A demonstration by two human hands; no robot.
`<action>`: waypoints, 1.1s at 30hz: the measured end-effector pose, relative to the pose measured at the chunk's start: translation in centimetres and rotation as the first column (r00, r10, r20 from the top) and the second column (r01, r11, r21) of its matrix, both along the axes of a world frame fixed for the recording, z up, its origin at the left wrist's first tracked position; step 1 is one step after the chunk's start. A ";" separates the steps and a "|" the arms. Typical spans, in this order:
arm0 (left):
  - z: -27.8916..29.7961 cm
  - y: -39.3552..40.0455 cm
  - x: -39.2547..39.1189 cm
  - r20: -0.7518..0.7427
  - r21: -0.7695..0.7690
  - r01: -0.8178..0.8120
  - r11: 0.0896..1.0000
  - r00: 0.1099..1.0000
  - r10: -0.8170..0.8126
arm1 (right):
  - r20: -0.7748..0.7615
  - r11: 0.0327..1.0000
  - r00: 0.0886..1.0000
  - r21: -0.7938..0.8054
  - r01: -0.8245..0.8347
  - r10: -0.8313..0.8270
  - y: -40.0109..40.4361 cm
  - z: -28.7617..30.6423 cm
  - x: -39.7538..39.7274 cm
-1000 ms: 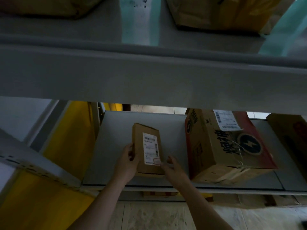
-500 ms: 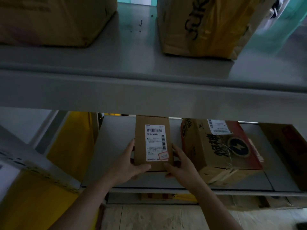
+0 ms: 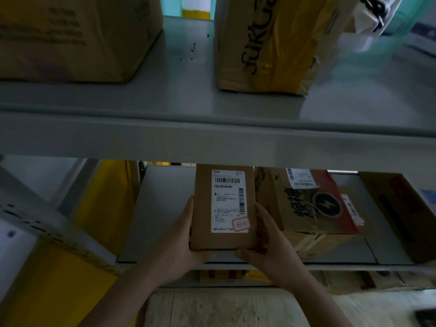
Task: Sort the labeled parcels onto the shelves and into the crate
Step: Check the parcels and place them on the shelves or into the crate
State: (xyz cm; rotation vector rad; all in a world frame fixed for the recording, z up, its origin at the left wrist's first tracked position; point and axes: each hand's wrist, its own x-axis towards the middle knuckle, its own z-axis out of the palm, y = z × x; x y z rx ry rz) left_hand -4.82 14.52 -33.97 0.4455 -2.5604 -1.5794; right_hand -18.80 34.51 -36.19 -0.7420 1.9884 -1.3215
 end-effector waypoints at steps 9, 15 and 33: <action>-0.1 -0.3 0.3 0.010 -0.047 0.007 0.999 1.000 -0.007 | -0.026 1.000 1.000 -0.008 0.015 -0.015 0.1 0.3 0.5; -0.3 -0.5 0.5 0.008 -0.104 -0.022 0.994 1.000 0.023 | -0.087 1.000 0.996 0.000 0.022 -0.022 -0.1 0.4 0.6; 2.7 5.0 0.2 0.002 -0.164 0.116 0.980 0.993 -0.117 | -0.179 0.978 0.962 -0.013 0.206 -0.205 7.4 4.0 4.4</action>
